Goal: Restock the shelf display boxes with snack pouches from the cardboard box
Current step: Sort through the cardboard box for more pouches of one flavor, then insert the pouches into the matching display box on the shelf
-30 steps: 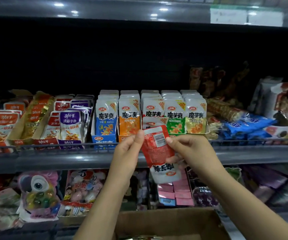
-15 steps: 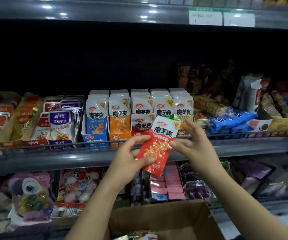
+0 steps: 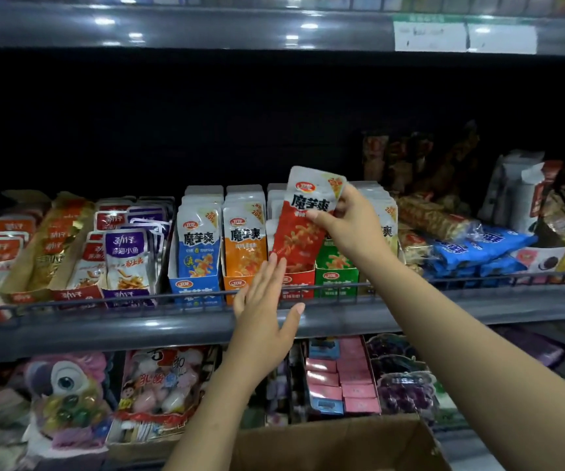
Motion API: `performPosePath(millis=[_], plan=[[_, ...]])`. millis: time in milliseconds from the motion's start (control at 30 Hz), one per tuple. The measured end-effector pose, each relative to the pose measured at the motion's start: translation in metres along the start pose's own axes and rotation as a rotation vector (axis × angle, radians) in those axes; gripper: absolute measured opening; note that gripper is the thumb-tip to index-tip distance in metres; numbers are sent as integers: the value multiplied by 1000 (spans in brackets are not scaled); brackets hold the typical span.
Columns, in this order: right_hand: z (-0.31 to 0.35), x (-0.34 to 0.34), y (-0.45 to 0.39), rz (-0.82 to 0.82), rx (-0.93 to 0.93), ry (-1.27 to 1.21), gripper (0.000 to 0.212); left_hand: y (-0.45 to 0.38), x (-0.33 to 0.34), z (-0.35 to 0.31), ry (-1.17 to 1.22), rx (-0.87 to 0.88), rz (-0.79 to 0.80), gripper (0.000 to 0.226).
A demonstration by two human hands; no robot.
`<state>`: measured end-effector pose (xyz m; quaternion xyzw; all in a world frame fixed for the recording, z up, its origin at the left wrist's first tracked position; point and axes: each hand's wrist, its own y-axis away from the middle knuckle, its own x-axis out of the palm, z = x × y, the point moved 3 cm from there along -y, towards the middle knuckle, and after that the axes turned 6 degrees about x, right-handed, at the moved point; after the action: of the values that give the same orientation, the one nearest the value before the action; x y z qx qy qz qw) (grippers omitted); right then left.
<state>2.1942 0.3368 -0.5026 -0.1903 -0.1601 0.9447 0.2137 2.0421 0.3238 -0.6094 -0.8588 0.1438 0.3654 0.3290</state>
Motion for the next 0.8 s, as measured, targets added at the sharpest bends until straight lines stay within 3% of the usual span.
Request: performPosePath(millis=[100, 233, 367, 533, 800], plan=[[-4, 12, -22, -20, -29, 143, 37, -5, 6, 6, -60, -11, 48, 70], [-20, 23, -33, -25, -47, 542, 54, -10, 8, 7, -160, -77, 59, 71], [-34, 23, -24, 3, -112, 569, 95, -13, 7, 10, -243, -130, 45, 73], [-46, 24, -22, -51, -259, 720, 70, -14, 11, 9, -317, -102, 57, 69], [-53, 21, -4, -67, -274, 689, 78, -8, 16, 6, -361, -62, 22, 68]])
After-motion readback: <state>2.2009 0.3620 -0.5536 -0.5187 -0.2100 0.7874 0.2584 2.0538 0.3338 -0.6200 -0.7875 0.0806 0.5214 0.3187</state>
